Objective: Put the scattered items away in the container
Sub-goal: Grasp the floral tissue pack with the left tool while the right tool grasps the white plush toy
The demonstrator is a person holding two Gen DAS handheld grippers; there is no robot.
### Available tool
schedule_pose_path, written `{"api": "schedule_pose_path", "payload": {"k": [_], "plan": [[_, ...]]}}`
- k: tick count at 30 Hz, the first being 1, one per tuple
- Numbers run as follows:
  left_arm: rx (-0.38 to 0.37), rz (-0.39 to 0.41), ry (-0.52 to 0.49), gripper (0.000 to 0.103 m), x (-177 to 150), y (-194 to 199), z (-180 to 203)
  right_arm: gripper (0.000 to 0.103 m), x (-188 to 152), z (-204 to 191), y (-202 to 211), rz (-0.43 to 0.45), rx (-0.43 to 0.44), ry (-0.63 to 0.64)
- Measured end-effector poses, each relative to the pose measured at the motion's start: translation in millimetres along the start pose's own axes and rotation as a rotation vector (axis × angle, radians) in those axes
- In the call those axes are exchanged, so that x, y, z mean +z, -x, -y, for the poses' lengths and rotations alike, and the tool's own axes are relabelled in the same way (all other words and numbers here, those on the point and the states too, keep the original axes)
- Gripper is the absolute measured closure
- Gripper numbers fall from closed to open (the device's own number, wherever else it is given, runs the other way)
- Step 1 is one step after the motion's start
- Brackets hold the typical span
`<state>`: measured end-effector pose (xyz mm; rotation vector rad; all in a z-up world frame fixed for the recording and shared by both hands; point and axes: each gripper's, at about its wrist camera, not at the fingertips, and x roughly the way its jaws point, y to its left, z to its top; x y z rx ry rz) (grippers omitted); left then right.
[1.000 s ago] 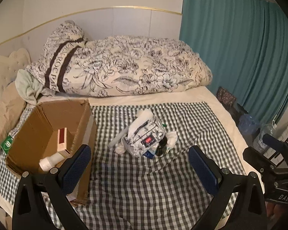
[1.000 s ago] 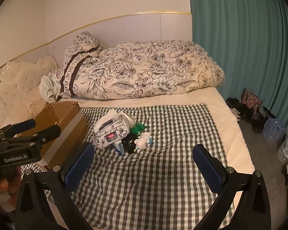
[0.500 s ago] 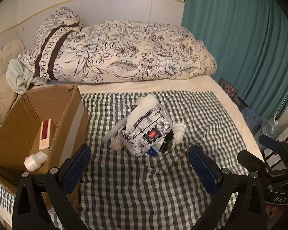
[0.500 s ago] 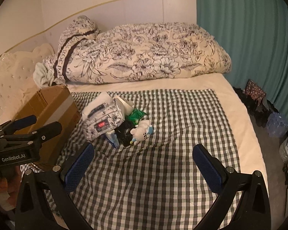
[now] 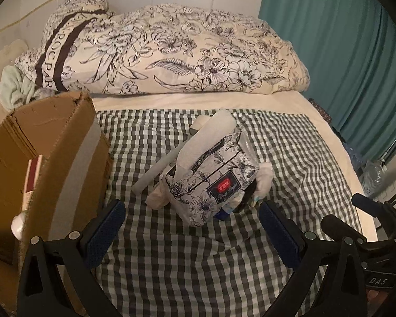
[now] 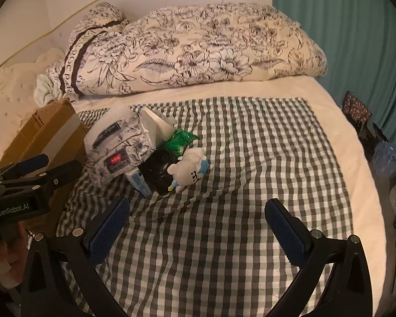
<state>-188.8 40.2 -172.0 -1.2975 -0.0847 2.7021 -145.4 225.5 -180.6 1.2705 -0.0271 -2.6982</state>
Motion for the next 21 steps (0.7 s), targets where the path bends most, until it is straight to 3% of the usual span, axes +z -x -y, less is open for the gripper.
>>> {"api": "schedule_pose_path", "payload": {"k": [15,21], "plan": [[-0.032,-0.063,0.049,0.0,-1,-59,-7,0.0,4,12,-72,-0.045,0.014,-0.025],[-0.041,-0.064,0.058,0.0,0,-72,-8,0.0,10,9,-101,-0.048,-0.025,0.018]]}}
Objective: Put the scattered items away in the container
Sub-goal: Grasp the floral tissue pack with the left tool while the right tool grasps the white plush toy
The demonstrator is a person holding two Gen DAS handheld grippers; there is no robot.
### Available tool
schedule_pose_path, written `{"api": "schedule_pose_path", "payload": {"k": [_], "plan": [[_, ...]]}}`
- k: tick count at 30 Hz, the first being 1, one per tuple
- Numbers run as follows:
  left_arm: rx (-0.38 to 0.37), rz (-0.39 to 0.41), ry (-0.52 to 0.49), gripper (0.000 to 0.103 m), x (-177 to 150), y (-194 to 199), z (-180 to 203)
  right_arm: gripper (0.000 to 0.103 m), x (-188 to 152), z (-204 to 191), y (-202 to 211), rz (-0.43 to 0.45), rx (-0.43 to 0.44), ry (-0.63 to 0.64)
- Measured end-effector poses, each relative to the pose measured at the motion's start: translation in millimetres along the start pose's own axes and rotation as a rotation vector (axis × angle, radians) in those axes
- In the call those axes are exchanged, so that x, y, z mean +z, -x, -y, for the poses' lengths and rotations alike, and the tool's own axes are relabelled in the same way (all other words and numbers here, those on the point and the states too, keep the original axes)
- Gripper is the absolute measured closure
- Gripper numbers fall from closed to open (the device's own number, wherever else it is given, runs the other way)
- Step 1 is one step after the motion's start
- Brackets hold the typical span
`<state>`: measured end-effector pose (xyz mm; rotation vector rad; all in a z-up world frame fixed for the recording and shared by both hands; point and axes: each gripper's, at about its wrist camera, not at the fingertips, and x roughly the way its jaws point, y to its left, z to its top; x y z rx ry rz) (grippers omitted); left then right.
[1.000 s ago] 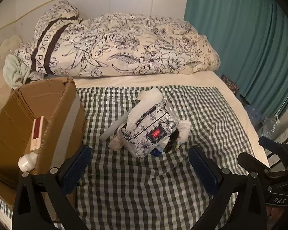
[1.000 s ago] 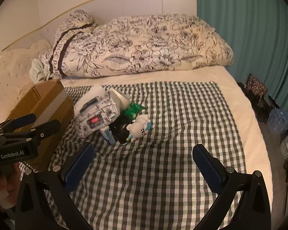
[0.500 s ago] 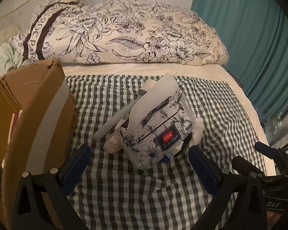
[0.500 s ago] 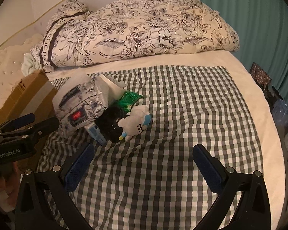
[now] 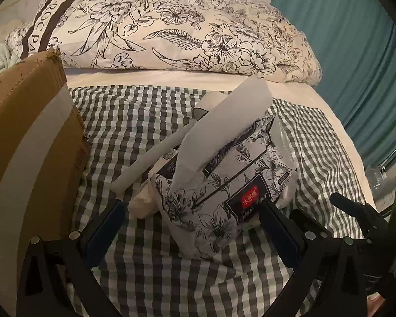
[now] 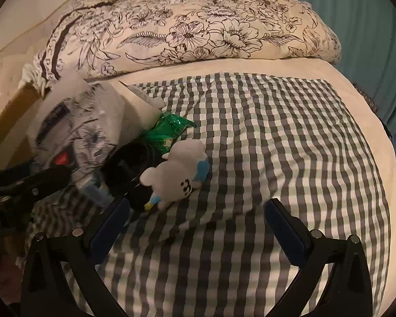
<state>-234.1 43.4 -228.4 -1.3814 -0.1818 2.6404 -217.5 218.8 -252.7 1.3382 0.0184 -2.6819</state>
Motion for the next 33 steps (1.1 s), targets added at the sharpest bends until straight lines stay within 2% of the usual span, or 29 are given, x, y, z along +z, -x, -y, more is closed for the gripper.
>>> {"api": "schedule_pose_path", "payload": {"k": [9,15,18,21,24,26,27,29,30,33], "plan": [[-0.022,0.002,0.001,0.0,6,-14,1,0.0,11,-9,-26,0.003,-0.027,0.055],[-0.019,0.004,0.008,0.0,11,-21,1,0.001,15,-5,-34,-0.006,-0.079,0.063],[-0.027,0.008,0.011,0.0,12,-25,1,0.011,14,-9,-48,-0.051,-0.087,0.086],[-0.026,0.017,-0.002,0.002,14,-28,4,0.017,14,-15,-56,-0.057,-0.085,0.099],[-0.028,0.021,-0.008,0.009,14,-30,4,0.018,16,-19,-62,-0.047,-0.131,0.107],[-0.042,0.024,0.0,0.021,15,-30,2,0.021,18,-20,-63,-0.039,-0.138,0.107],[-0.044,0.024,-0.001,0.03,15,-29,2,0.024,18,-20,-64,-0.039,-0.132,0.108],[-0.03,0.031,-0.012,0.042,16,-27,3,0.048,19,-20,-65,-0.044,-0.113,0.109],[-0.026,0.032,-0.016,0.055,16,-25,4,0.048,19,-20,-64,-0.043,-0.111,0.104],[-0.022,0.033,-0.015,0.066,15,-21,2,0.05,18,-17,-61,-0.043,-0.101,0.08]]}}
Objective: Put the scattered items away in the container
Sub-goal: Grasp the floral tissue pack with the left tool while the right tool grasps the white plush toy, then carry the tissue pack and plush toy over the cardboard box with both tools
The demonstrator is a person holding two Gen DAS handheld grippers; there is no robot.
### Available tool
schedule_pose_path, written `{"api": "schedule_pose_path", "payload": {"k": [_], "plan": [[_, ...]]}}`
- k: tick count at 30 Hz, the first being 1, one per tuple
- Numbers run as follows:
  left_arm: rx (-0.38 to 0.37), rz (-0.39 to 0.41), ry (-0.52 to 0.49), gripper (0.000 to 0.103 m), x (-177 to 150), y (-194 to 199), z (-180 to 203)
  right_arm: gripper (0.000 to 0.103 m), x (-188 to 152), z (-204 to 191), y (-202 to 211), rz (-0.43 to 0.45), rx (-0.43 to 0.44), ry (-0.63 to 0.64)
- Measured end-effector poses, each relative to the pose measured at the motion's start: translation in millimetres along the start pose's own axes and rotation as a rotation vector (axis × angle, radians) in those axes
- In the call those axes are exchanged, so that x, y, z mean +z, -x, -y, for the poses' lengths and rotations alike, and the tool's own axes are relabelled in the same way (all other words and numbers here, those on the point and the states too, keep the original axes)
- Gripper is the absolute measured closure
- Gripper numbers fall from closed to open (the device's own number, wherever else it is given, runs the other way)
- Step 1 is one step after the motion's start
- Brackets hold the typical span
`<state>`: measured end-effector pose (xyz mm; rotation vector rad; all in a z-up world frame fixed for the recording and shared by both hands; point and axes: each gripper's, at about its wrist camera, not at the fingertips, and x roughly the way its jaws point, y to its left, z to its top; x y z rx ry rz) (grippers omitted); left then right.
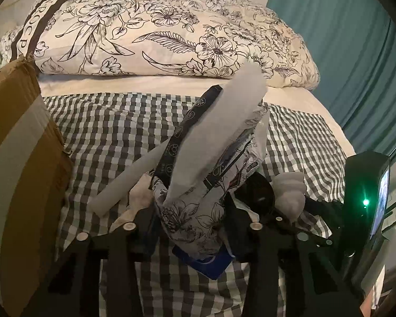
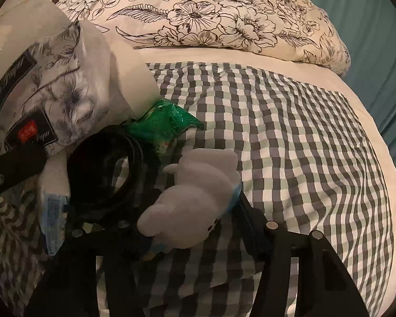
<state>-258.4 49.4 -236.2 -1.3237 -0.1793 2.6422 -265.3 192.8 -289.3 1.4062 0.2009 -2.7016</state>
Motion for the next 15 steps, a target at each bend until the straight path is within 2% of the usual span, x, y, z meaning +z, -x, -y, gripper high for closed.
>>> {"api": "schedule_pose_path", "payload": {"k": [4,15], "plan": [[0.003,0.011,0.001,0.074,-2,10,-2,0.051,-7,4,10,0.008,0.009,-0.027],[0.005,0.027,0.01,0.075,-19,50,1,0.051,-32,12,50,0.023,0.033,-0.097]]}}
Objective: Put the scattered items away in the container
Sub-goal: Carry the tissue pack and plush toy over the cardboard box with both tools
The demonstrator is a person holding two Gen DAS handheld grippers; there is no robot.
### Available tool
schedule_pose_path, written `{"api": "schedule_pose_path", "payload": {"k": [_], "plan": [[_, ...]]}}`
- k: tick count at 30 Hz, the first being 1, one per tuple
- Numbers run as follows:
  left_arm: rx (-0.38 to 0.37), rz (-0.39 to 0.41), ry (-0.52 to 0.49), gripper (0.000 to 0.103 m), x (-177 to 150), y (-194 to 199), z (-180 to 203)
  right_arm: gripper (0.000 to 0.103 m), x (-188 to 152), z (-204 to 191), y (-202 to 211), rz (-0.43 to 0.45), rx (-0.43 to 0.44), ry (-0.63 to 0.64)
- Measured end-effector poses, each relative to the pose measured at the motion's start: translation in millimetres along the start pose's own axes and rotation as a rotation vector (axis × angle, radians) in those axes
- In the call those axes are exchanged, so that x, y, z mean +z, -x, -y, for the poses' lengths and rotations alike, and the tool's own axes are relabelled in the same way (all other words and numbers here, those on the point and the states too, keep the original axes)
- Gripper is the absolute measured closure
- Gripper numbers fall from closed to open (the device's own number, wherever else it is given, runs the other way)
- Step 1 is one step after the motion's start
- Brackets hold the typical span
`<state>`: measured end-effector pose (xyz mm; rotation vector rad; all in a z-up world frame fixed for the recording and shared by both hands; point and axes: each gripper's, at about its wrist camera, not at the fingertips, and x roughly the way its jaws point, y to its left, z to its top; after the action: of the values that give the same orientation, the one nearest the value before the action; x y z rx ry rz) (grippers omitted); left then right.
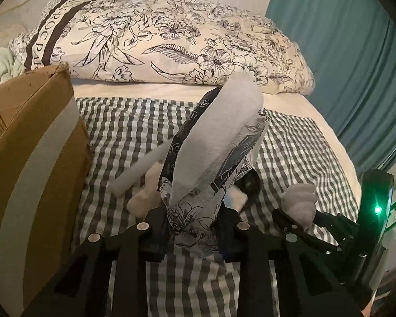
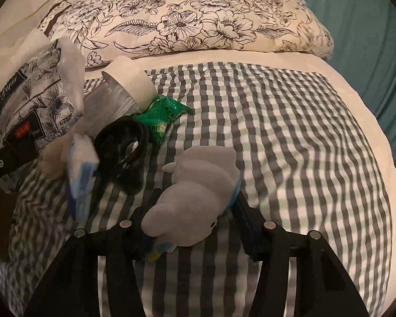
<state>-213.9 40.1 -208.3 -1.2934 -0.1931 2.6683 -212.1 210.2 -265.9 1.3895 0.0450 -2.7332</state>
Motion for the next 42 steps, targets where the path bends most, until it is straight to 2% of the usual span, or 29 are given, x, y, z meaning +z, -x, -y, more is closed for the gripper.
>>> {"api": "schedule_pose_path", "payload": {"k": [11,24,34,42], "plan": [[0.043,0.052,-0.036,0.075,-26,55,5,0.051,-33,0,67,0.044,0.027,-0.03],[0.062,0.092,-0.026,0.075,-63,113,2,0.051,-74,-10,152,0.128,0.092,-0.096],[0.079,0.137,-0.04,0.075,-73,158,3,0.051,-82,-10,206,0.192,0.061,-0.083],[0.072,0.188,-0.061,0.074,-68,200,5,0.051,-82,-30,243,0.24,0.084,-0.034]]}}
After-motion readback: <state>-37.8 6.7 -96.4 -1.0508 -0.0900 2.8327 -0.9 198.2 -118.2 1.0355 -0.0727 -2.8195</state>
